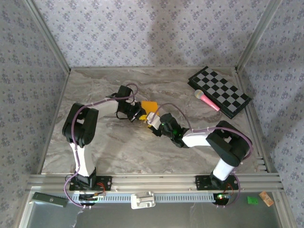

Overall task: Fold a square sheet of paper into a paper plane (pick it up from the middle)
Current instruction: Third fold the triangle at the center of the table.

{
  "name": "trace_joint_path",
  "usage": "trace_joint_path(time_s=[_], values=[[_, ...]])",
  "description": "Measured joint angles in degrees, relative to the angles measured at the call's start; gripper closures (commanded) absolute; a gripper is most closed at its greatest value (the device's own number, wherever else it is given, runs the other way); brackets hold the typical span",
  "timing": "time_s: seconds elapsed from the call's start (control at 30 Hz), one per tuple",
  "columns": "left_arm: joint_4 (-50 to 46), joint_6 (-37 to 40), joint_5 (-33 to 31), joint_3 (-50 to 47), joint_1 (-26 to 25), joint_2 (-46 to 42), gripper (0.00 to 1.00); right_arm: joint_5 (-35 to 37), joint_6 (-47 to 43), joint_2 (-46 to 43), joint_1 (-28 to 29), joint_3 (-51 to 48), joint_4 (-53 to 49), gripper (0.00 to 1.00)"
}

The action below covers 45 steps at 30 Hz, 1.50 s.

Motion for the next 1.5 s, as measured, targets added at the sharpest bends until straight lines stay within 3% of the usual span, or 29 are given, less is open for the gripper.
trace_joint_path(time_s=[0.3,0.4,0.6,0.9,1.2,1.5], values=[[-3.10,1.79,-5.62,-0.46,0.46,-0.26,0.67,-6.88,1.73,-0.31,-0.66,1.42,-6.19,0.87],[-5.68,2.97,-8.48,-0.79,1.75,-1.36,0.65,-10.34,3.37,0.28,-1.38,3.63,-9.88,0.89],[-7.26,4.98,-10.56,0.26,3.54,-3.91,0.68,-17.70,8.20,4.09,-2.89,9.38,-15.80,0.93],[-7.63,7.72,-9.01,8.74,-0.68,2.34,0.77,-24.11,15.10,5.60,-2.97,9.42,-16.61,1.00],[-11.91,10.49,-9.51,14.71,-1.70,11.50,0.85,-25.57,18.69,5.64,-4.15,9.42,-16.44,1.00],[-16.90,13.46,-11.08,19.02,-1.64,13.94,0.92,-23.21,22.58,5.64,-6.25,9.42,-15.76,1.00]])
